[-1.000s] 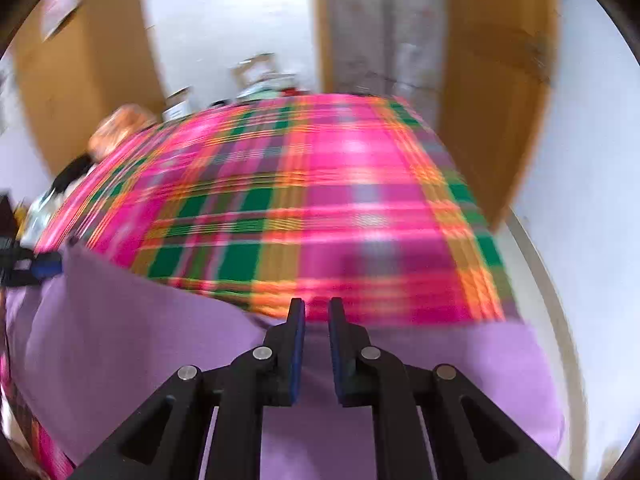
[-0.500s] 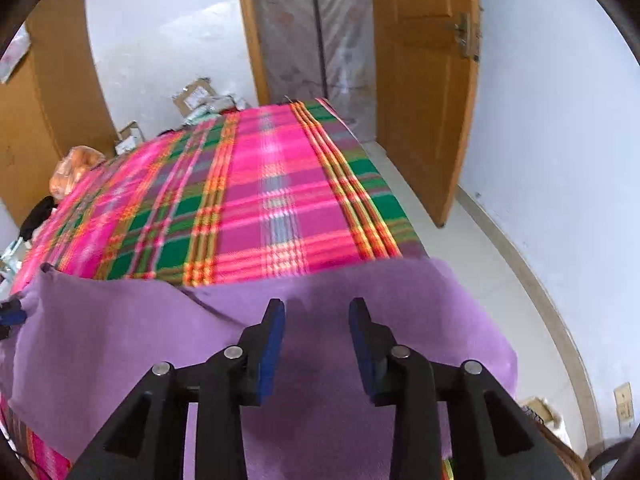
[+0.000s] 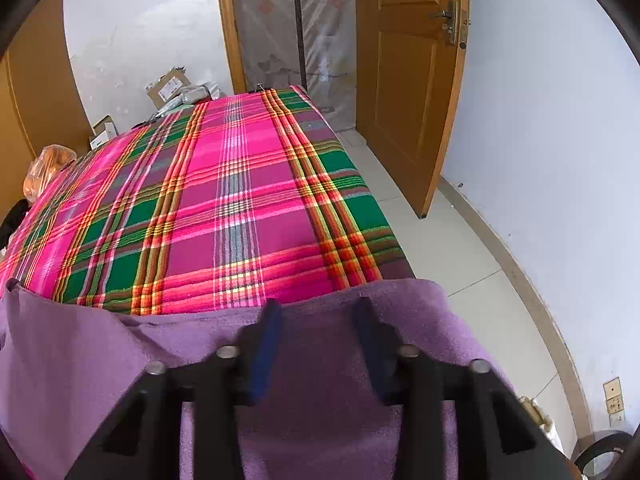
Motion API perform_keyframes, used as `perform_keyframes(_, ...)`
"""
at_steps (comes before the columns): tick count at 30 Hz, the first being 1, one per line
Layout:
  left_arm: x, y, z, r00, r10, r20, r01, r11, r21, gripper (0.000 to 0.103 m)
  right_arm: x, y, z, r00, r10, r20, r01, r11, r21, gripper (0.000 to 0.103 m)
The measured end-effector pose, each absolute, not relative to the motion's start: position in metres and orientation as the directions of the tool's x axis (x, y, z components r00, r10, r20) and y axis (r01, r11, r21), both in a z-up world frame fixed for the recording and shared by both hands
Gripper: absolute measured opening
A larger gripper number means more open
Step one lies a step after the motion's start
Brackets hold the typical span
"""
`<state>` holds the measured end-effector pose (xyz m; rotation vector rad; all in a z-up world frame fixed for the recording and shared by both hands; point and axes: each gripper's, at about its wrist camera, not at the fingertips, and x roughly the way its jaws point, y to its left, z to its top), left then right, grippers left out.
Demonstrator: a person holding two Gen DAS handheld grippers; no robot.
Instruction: Fold clothes
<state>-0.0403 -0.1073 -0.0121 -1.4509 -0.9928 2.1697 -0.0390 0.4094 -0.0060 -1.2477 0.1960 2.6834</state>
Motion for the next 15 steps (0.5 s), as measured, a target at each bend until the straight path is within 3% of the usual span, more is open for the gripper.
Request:
perform_keyframes(1,-0.041,-0.107,-0.012,-0.417,0.625,-0.660,0.094,-0.693,-0.715,0.026,-0.037,0.408,-0.005,-0.637,0.092,-0.765,-0.204,-0.978,0.052,0.006)
perform_keyframes(9,-0.042,-0.108,-0.015,-0.427,0.630,-0.649,0.102,-0.679,-0.727,0.026,-0.029,0.415,0.005,-0.690,0.129,-0.712,-0.252,-0.965,0.070,0.001)
perform_keyframes(15,-0.044,-0.106,-0.017,-0.431,0.633,-0.643,0.104,-0.673,-0.732,0.026,-0.045,0.417,-0.003,-0.648,0.140,-0.749,-0.264,-0.963,0.048,0.001)
